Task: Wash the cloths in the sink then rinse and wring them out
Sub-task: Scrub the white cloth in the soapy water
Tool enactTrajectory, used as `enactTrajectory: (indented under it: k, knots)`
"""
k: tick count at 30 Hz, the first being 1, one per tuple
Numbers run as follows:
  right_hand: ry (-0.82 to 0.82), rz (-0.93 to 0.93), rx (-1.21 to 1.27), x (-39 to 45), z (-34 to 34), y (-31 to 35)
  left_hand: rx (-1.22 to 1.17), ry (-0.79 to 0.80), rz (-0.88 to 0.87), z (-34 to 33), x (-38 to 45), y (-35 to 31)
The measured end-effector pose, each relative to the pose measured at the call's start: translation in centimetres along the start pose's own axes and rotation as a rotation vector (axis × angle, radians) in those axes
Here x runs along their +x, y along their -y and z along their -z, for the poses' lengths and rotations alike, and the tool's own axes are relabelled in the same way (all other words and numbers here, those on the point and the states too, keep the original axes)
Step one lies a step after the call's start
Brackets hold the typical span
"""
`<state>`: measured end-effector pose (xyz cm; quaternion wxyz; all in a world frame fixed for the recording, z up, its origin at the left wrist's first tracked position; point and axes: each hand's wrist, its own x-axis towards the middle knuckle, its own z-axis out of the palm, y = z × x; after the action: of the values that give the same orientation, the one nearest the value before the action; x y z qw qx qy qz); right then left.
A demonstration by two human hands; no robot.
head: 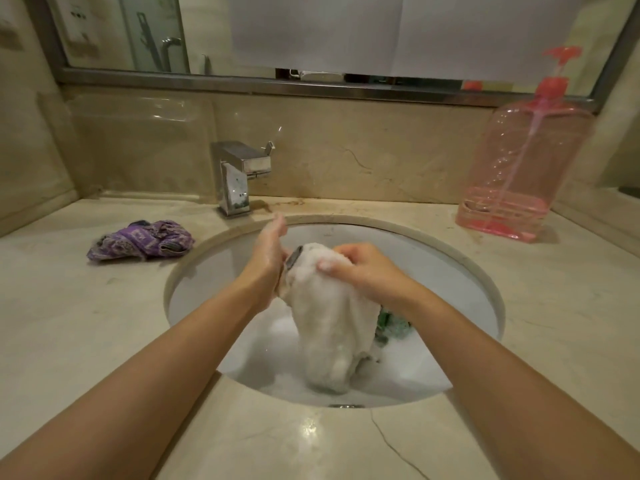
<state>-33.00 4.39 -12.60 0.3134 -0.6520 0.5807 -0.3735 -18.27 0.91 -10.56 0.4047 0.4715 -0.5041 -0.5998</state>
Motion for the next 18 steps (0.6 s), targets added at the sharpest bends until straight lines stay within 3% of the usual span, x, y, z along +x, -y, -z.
enactTrajectory:
  k: [2,4,7,11,13,18]
  knots:
    - [-0.112,0.044,0.049,-0.3,0.7,-0.3,0.318,0.145,0.019,0.2,0.6,0.6]
    - [-0.162,0.070,0.077,-0.5,0.9,-0.3,0.415,0.246,0.022,0.4,0.5,0.9]
    - [-0.234,0.030,0.278,-0.1,1.2,-0.2,0.372,0.335,-0.017,0.2,0.9,1.1]
    - [-0.280,0.126,0.299,0.1,1.6,-0.2,0.325,0.185,-0.026,0.1,2.2,1.6]
    - [-0.298,0.137,0.328,0.0,1.8,-0.3,0.235,0.205,0.011,0.2,2.6,1.6]
    - [-0.074,0.135,0.510,-0.7,3.2,0.1,-0.044,0.174,0.139,1.6,3.5,1.4]
